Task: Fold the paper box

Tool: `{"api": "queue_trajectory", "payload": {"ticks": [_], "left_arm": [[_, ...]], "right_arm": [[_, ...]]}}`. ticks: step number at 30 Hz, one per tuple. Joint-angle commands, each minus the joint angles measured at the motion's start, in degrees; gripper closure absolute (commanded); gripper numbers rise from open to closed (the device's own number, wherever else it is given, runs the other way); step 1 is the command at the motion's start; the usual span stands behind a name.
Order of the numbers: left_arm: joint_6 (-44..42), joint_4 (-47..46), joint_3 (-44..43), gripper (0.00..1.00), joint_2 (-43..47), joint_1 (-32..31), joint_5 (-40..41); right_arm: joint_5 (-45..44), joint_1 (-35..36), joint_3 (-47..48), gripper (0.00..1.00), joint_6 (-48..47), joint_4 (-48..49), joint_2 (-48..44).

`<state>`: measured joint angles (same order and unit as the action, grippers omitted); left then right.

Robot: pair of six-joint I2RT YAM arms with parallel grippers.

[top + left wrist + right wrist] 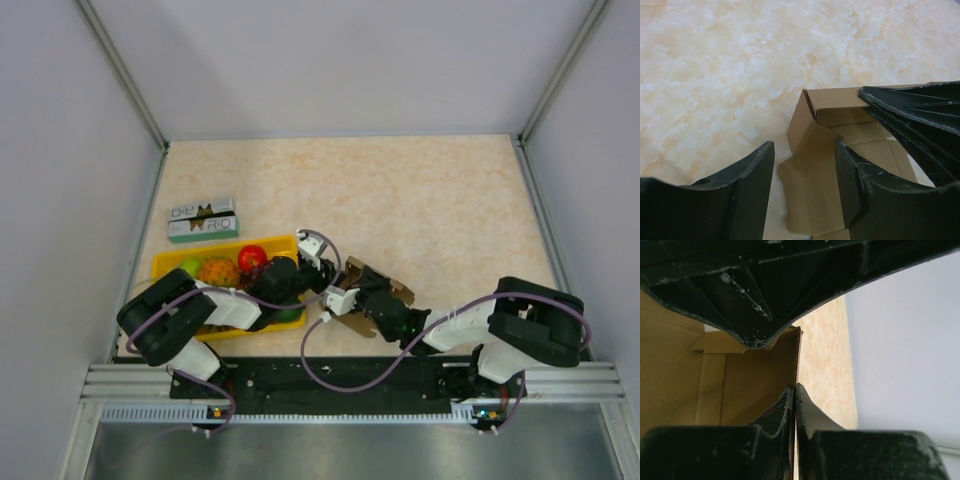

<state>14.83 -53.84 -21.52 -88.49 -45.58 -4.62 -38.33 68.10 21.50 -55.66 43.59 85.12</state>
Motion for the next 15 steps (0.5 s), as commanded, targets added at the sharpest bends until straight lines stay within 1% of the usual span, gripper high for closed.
{"api": "queue_trajectory", "payload": {"ticks": [1,3,4,5,7,12,14,15], "left_arm": [[0.02,1.90,-0.45,0.42,3.15,-0.12,-0.83],[-0.24,1.82,-1.07,0.41,1.75,-0.21,-1.44],[-0.33,1.81,-1.85,0.39,1.30,-0.21,-3.18],[-0.24,1.81,-2.21,0.36,0.87,-0.30,-3.55],[0.55,1.47,-2.74,0.35,-0.19,-0.30,-3.38],[-1.03,1.55,-4.93,0.39,-3.36,-0.30,0.40],[-0.77,1.82,-4.07,0.40,-1.87,-0.30,0.14],[-0.42,1.20,-2.93,0.40,1.27,-0.30,0.84]], "right_arm": [[2.55,0.90,-0.23,1.00,2.92,-1.50,-0.83],[2.82,0.90,-0.23,1.00,3.27,-1.06,-0.83],[2.99,0.81,-0.23,1.00,3.28,-0.79,-0.92],[3.17,0.81,-0.31,1.00,3.45,-0.96,-0.92],[3.70,0.81,0.12,1.00,3.89,-1.58,-1.19],[3.79,0.64,0.12,1.00,4.50,-1.58,-1.45],[3.52,0.46,-0.31,1.00,4.68,-1.41,-2.06],[3.70,0.20,-0.49,1.00,4.86,-1.58,-2.50]]}}
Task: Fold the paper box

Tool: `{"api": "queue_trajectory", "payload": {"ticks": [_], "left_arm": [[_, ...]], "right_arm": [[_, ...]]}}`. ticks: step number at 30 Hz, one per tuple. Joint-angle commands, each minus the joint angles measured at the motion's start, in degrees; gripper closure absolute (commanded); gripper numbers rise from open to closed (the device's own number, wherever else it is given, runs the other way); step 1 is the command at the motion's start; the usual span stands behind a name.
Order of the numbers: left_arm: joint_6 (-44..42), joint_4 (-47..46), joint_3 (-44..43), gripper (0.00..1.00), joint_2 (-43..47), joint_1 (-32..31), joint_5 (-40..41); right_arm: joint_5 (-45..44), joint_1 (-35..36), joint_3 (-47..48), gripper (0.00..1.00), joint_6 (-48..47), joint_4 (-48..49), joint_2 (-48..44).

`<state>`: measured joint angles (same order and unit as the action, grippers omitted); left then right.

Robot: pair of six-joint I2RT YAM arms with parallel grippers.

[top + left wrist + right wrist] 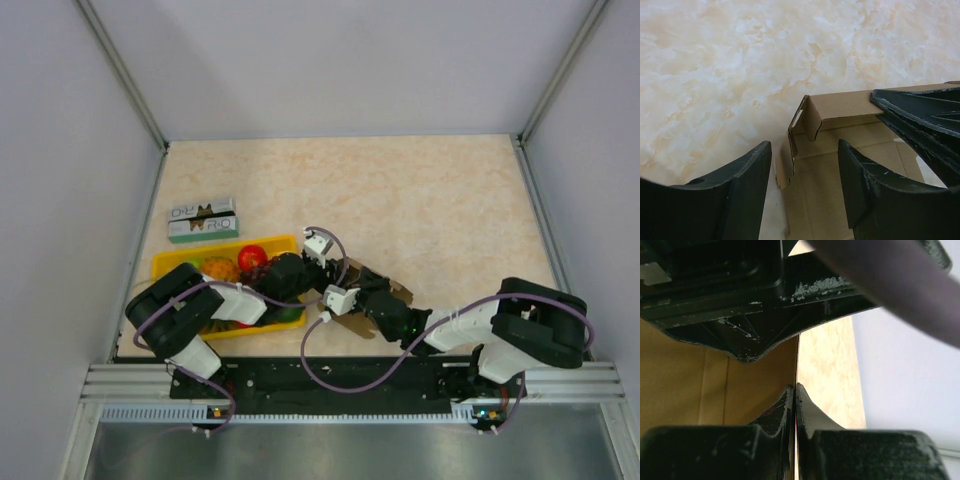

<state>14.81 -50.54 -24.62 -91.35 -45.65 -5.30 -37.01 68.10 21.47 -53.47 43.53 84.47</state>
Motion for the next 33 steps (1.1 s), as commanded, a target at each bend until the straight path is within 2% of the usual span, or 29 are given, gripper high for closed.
{"api": "queue_trajectory", "payload": {"ticks": [1,5,6,8,12,16,19,21,22,23,24,26,28,31,33], "left_arm": [[0.39,-2.28,2.02,0.39,5.90,-0.23,2.65],[2.15,13.05,0.54,0.36,17.23,0.38,7.40],[2.07,13.36,0.89,0.35,18.39,0.47,8.19],[0.93,13.45,0.81,0.32,19.10,0.82,8.11],[1.19,16.01,-0.95,0.33,18.23,1.44,6.62],[1.71,20.63,-4.11,0.38,16.74,1.70,5.56],[5.91,25.22,-8.07,0.38,15.50,5.29,-1.09],[8.21,27.24,-11.21,0.34,14.80,7.76,-6.02],[9.79,29.60,-13.33,0.32,13.93,8.38,-7.34],[10.24,36.59,-15.70,0.33,11.05,9.60,-8.23],[10.68,40.14,-21.11,0.33,9.45,10.40,-11.89],[12.43,46.31,-24.41,0.34,5.50,13.02,-15.43],[15.41,47.29,-26.35,0.35,3.56,14.70,-20.26],[14.29,48.07,-29.94,0.35,-0.66,15.41,-26.31],[13.23,48.96,-32.84,0.37,-4.17,15.41,-29.40]], "right_arm": [[2.73,-0.15,-0.64,1.00,2.93,-2.21,-2.46],[3.35,-0.77,-0.73,0.99,3.46,-2.22,-3.34],[3.18,-0.68,-0.73,0.98,3.46,-1.87,-2.82],[3.00,-0.77,-0.73,0.94,3.38,-0.99,-2.38],[2.91,-0.68,-0.12,0.83,5.13,-3.09,-3.78],[2.91,-0.77,-0.64,0.82,5.13,-3.45,-5.80],[2.83,-0.68,-0.73,0.89,3.99,-2.40,-5.28],[2.82,-0.68,-1.00,0.97,3.03,-1.52,-4.75],[2.83,-0.77,-1.08,0.98,2.68,-1.17,-4.49],[2.83,-0.68,-1.17,1.00,1.72,-0.73,-3.88],[2.39,-0.68,-1.26,1.00,1.01,0.14,-3.44],[2.04,-0.68,-1.35,1.00,-1.53,2.78,-2.64],[1.86,-1.29,-1.35,1.00,-3.56,5.84,-1.15],[2.12,-3.57,-1.52,1.00,-8.83,12.35,2.19],[4.39,-4.55,-0.39,1.00,-11.56,13.42,3.33]]}}
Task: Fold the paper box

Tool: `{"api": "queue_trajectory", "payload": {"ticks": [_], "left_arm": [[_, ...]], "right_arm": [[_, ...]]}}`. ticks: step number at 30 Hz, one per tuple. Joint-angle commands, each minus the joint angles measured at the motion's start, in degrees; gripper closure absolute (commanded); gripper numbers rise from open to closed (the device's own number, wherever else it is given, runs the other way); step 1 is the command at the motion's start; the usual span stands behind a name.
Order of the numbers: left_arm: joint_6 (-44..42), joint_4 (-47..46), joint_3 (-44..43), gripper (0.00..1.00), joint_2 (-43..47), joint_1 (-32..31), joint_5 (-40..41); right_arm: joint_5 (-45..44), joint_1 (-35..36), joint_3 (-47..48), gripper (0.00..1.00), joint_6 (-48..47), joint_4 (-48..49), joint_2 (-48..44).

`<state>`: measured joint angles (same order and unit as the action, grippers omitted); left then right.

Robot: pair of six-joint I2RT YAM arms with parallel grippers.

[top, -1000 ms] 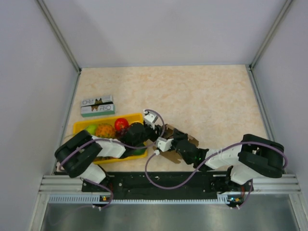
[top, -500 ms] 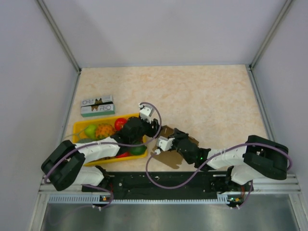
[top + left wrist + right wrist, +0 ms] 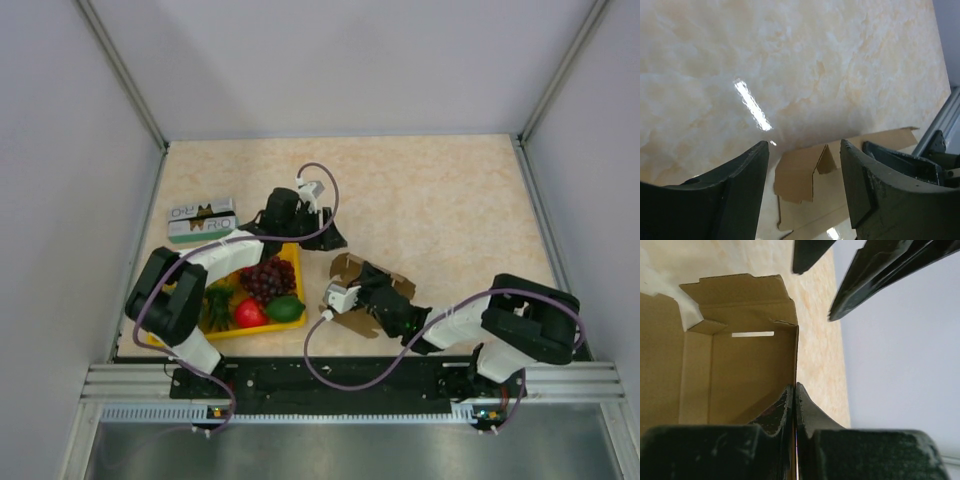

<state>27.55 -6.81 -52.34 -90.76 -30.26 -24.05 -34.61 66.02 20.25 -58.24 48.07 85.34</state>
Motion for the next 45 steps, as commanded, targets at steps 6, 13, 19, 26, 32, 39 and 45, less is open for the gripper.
{"api": "queue_trajectory", "payload": {"ticks": [6,13,19,26,32,39,45], "left_arm": [[-1.10,4.53,-6.64,0.39,-8.56,-0.15,-15.85],[-1.98,3.74,-4.63,0.57,-9.44,-1.47,-8.74],[1.01,-8.04,5.92,0.61,-3.73,-3.13,-2.41],[1.19,-9.01,7.42,0.62,-2.14,-3.66,0.50],[2.07,-9.54,8.04,0.62,-2.14,-4.02,1.55],[2.95,-11.30,9.97,0.62,-0.82,-4.72,3.31],[2.68,-10.95,9.88,0.62,-0.47,-5.07,3.75]], "right_arm": [[6.21,-5.28,3.04,1.00,-10.58,12.57,7.03],[4.12,-5.81,3.74,0.76,-9.27,16.34,8.88],[-5.01,-4.06,6.98,0.32,6.79,-7.02,-2.08],[-10.75,-2.47,23.58,0.18,57.74,-69.74,-18.44],[7.39,-4.39,32.31,0.01,92.02,-89.64,-25.39],[9.42,-7.57,7.91,0.02,138.96,-52.16,-45.68],[-3.79,-7.13,-1.08,0.10,157.00,-40.78,-43.27]]}}
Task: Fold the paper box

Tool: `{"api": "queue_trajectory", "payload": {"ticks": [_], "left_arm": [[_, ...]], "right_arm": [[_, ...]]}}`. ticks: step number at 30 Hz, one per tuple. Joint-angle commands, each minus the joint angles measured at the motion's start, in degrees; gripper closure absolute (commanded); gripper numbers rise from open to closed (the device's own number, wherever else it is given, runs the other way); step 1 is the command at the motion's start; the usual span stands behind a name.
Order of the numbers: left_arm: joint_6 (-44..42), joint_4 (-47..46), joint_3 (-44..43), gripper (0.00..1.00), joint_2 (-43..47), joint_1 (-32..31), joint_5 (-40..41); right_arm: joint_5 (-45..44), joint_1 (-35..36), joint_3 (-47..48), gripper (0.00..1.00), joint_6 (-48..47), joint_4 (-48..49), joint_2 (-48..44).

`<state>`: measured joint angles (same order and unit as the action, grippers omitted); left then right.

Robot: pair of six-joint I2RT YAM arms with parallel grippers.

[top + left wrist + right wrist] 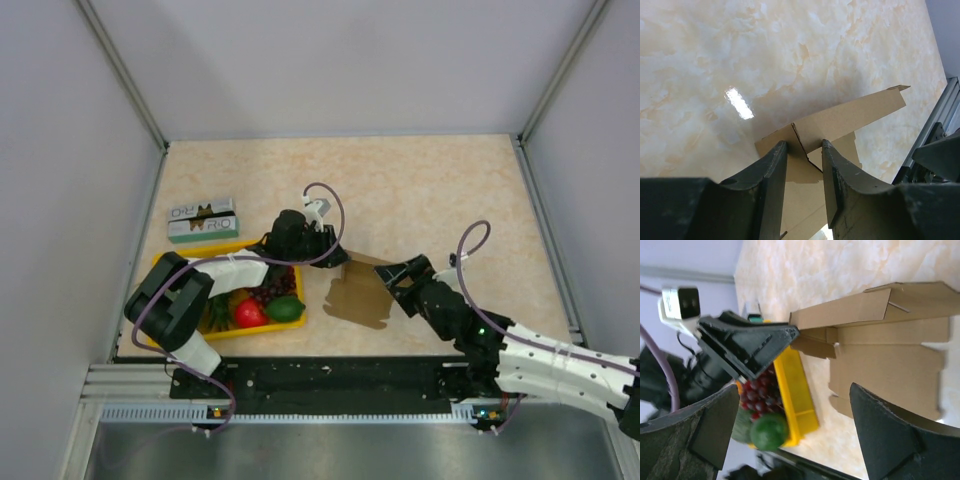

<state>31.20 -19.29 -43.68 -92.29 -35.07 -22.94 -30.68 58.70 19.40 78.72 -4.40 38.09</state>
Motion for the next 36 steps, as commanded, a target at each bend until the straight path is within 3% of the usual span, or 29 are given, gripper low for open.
{"api": "queue_trajectory", "payload": {"ticks": [1,3,7,11,15,27,34,36], "left_arm": [[-0.97,1.53,1.14,0.62,0.97,-0.35,2.64],[-0.88,1.19,1.14,0.63,0.89,-0.53,2.72],[-0.88,1.27,1.23,0.63,1.15,-0.88,2.99],[-1.14,1.45,1.84,0.63,1.85,-1.05,3.69],[-1.58,1.62,2.28,0.63,2.64,-1.05,4.04],[-1.58,1.45,2.72,0.63,3.52,-1.14,4.48],[-1.76,1.10,2.99,0.63,3.61,-1.49,4.66],[-2.28,1.01,2.99,0.62,3.61,-1.58,5.01]], "right_arm": [[-8.34,0.28,-1.28,0.14,25.03,13.18,5.23],[-9.84,0.28,-2.69,0.24,30.24,16.70,9.79],[-13.44,0.10,-4.36,0.26,33.33,24.00,15.77],[-15.72,-0.16,-3.58,0.33,36.42,22.15,18.95],[-14.50,-2.27,-4.36,0.49,38.35,24.42,22.11],[-14.24,-4.29,-2.62,0.55,36.95,26.12,28.44],[-12.92,-5.43,-2.52,0.80,35.10,34.02,33.89],[-12.74,-5.96,-2.96,0.94,34.40,35.42,33.99]]}}
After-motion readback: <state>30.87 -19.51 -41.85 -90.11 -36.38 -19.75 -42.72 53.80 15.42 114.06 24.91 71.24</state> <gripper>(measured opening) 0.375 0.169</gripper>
